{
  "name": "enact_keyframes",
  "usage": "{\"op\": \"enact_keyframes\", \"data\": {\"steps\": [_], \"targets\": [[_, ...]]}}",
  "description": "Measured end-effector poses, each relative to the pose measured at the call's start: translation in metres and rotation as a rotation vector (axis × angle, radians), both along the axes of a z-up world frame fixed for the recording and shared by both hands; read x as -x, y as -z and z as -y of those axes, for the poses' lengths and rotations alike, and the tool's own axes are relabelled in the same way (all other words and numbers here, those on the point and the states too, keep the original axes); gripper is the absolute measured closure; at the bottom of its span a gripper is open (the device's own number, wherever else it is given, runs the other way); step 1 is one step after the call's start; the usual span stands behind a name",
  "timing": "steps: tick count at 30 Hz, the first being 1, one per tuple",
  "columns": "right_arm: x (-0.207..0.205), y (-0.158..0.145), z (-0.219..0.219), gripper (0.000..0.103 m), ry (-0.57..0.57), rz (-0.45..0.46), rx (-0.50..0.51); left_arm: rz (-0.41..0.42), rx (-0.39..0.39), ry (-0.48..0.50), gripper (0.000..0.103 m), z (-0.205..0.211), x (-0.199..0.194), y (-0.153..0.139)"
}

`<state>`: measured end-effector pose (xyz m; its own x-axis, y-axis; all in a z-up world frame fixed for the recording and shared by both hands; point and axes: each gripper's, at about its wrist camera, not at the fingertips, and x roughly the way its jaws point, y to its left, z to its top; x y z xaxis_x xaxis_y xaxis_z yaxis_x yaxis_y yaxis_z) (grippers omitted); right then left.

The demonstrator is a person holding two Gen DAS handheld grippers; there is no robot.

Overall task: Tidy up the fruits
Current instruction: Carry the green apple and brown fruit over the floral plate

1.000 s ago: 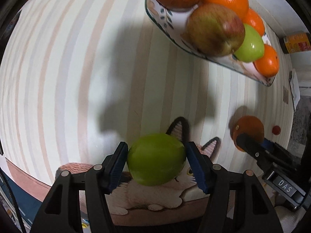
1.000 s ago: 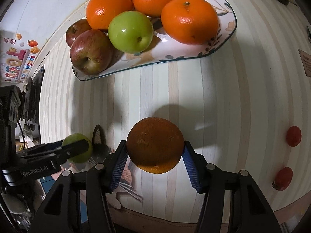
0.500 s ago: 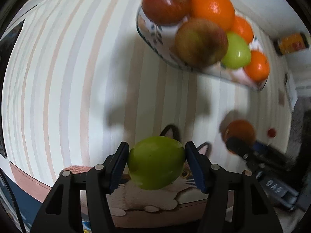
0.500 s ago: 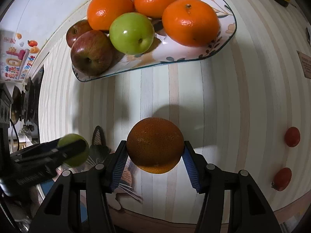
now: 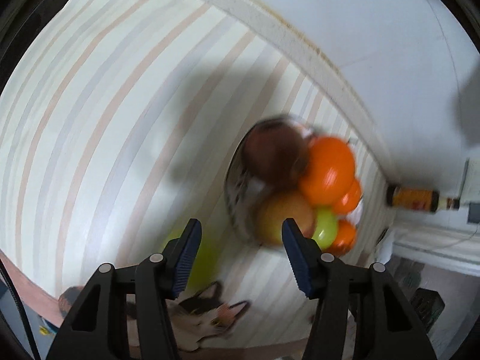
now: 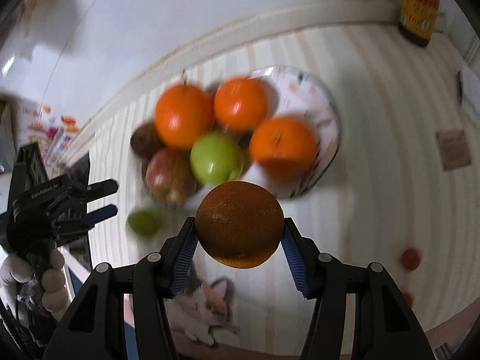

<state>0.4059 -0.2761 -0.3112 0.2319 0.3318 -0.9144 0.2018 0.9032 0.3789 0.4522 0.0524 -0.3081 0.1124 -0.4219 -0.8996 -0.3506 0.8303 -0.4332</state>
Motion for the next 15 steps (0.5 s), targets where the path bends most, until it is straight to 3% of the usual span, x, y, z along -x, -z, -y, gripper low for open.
{"op": "enact_keyframes", "data": {"steps": [3,7,8,10,15], "targets": [[-0.019,-0.002,0.016,0.044,0.027,0.002,0.038,0.031,-0.039,0.015,0.050,0.004,-0.014,0.001],[-0.027,-0.001,0.032,0.044,0.041,-0.010,0.050,0.039,-0.104,0.174,0.048,0.007,0.006,-0.010],[-0.025,-0.004,0.034,0.044,0.035,-0.004,0.046,0.072,-0.148,0.208,0.048,-0.001,0.022,-0.020],[-0.016,-0.007,0.033,0.044,0.015,0.002,0.051,0.092,-0.286,0.186,0.044,-0.023,0.055,-0.033],[0.005,0.007,0.014,0.044,-0.023,-0.042,-0.007,-0.114,-0.351,0.194,0.043,-0.067,0.133,0.004]]}}
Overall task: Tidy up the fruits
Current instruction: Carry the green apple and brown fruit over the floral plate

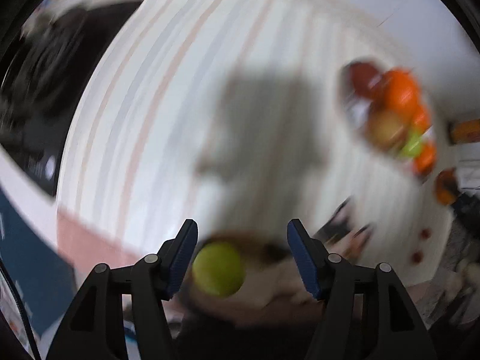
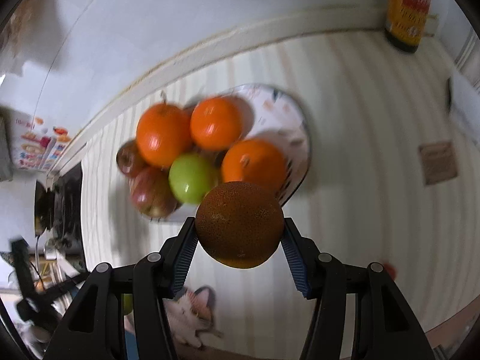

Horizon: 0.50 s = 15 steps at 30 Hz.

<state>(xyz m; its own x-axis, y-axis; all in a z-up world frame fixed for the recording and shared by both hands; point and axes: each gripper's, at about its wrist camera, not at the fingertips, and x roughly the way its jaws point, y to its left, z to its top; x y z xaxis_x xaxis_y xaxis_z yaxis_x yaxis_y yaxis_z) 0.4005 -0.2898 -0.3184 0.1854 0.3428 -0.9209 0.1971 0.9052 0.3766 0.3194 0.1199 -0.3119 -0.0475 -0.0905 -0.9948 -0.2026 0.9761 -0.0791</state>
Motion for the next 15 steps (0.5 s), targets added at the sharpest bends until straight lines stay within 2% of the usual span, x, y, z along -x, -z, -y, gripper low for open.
{"op": "enact_keyframes", "data": {"steps": [2,3,4,6,7,9,11,13,15], "targets": [[0.007,0.005,-0.008,0.044,-0.014,-0.012,-0.011,-0.091,-0.033,-0.007,0.043,-0.012,0.020,0.024],[0.010,0.005,-0.012,0.044,-0.022,-0.012,-0.013,-0.152,-0.019,-0.034,0.043,-0.020,0.032,0.042],[0.013,0.004,-0.017,0.044,-0.028,-0.006,-0.018,-0.189,-0.013,-0.052,0.043,-0.025,0.040,0.053],[0.015,-0.001,-0.025,0.044,-0.038,0.009,-0.015,-0.222,-0.072,-0.045,0.045,-0.034,0.052,0.070],[0.016,-0.004,-0.027,0.044,-0.041,0.022,-0.011,-0.206,-0.067,-0.054,0.045,-0.038,0.056,0.072],[0.016,-0.013,-0.032,0.044,-0.053,0.047,-0.002,-0.216,-0.060,-0.056,0.062,-0.042,0.060,0.077],[0.014,-0.020,-0.036,0.044,-0.062,0.067,0.000,-0.199,-0.009,-0.080,0.064,-0.049,0.060,0.076],[0.013,-0.023,-0.040,0.044,-0.072,0.072,-0.005,-0.193,0.019,-0.058,0.064,-0.047,0.056,0.073],[0.012,-0.027,-0.042,0.044,-0.079,0.079,-0.008,-0.176,0.016,-0.046,0.063,-0.046,0.050,0.065]]}}
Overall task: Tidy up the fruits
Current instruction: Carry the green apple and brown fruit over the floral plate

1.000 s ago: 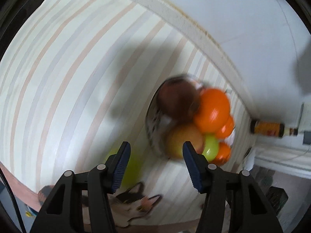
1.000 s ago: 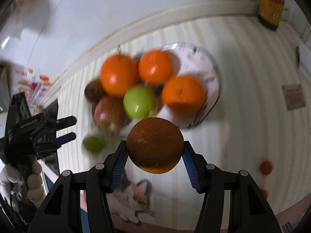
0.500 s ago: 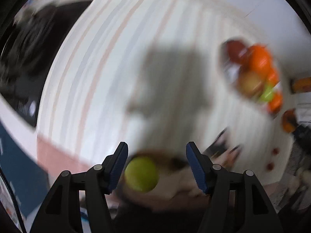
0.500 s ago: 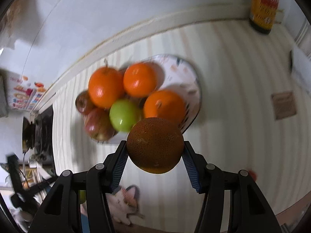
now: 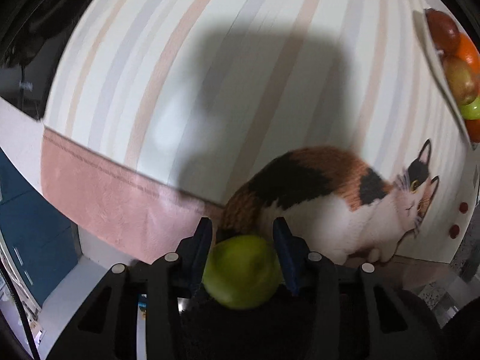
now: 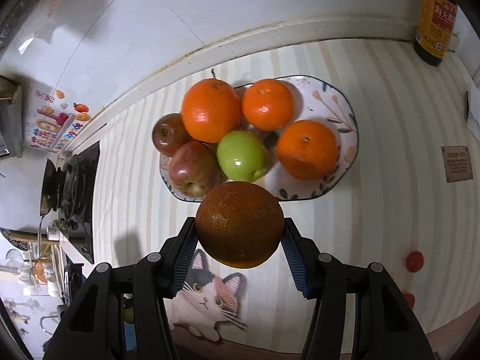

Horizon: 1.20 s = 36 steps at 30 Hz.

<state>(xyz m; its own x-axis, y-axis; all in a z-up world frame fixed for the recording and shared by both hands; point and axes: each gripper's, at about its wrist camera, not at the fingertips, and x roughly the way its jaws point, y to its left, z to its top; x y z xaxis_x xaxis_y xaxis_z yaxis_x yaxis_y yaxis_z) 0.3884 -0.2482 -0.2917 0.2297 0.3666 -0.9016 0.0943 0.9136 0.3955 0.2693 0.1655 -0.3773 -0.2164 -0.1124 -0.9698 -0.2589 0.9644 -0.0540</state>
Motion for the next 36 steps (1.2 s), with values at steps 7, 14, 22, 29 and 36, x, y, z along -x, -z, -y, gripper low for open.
{"op": "enact_keyframes", "data": {"steps": [7,14,22,29,36], "targets": [[-0.001,0.003,-0.005,0.044,0.030,-0.002,-0.038,-0.032,0.027,0.100,0.048,0.017,-0.021,-0.010],[0.002,0.009,-0.003,0.044,0.037,-0.010,-0.045,-0.117,0.030,0.161,0.034,0.039,-0.011,0.011],[-0.006,0.008,0.006,0.044,0.046,0.004,-0.055,-0.089,-0.068,0.197,0.051,0.044,0.006,0.018],[-0.006,0.004,0.012,0.044,0.048,0.012,-0.045,-0.039,-0.035,0.177,0.052,0.058,0.005,0.014],[-0.012,0.003,0.028,0.044,0.079,0.007,-0.016,0.116,0.070,0.113,0.052,0.108,-0.063,-0.023]]}}
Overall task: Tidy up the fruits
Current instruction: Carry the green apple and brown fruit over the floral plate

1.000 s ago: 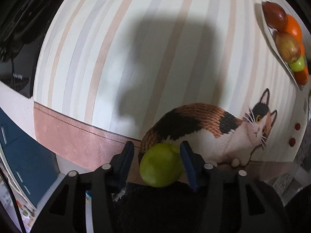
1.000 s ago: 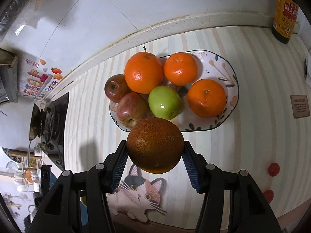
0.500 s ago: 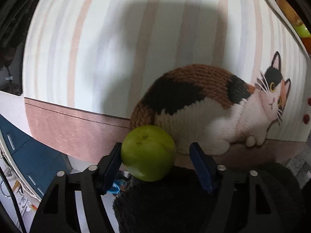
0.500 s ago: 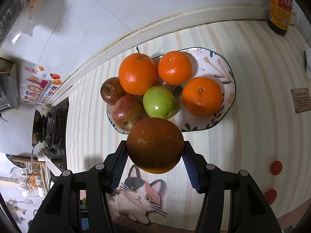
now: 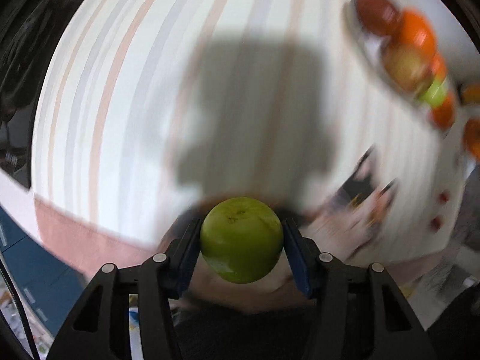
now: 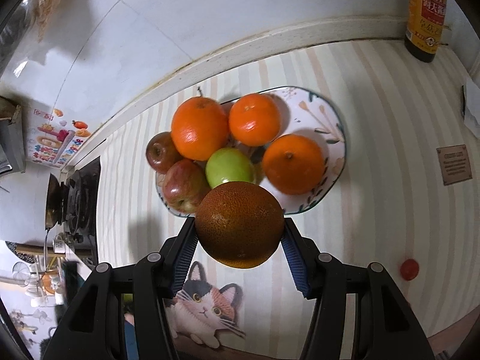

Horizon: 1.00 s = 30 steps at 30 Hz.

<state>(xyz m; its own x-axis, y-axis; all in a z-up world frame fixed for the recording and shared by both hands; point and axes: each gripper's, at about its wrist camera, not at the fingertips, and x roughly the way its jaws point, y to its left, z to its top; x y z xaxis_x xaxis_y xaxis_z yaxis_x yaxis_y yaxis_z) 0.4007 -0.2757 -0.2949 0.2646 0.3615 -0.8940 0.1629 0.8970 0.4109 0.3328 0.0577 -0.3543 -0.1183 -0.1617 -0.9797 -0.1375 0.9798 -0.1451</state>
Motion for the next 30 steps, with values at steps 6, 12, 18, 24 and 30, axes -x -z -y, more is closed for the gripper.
{"op": "enact_keyframes", "data": {"steps": [6,12,18,24,30], "targets": [[-0.018,0.000,0.022,0.044,0.057,0.011,0.044,0.174,0.073,-0.010,0.052,0.050,-0.082,-0.043],[-0.054,0.009,0.048,0.044,0.106,0.001,0.116,0.213,0.080,-0.016,0.052,0.058,-0.144,-0.048],[-0.091,0.030,0.051,0.044,0.068,-0.042,0.186,0.180,0.085,-0.039,0.052,0.070,-0.166,-0.027],[-0.102,0.046,0.046,0.044,0.033,-0.069,0.218,0.135,0.109,-0.071,0.052,0.062,-0.165,-0.017],[-0.100,0.057,0.047,0.044,0.043,-0.090,0.199,0.099,0.169,-0.167,0.052,0.055,-0.157,-0.005]]}}
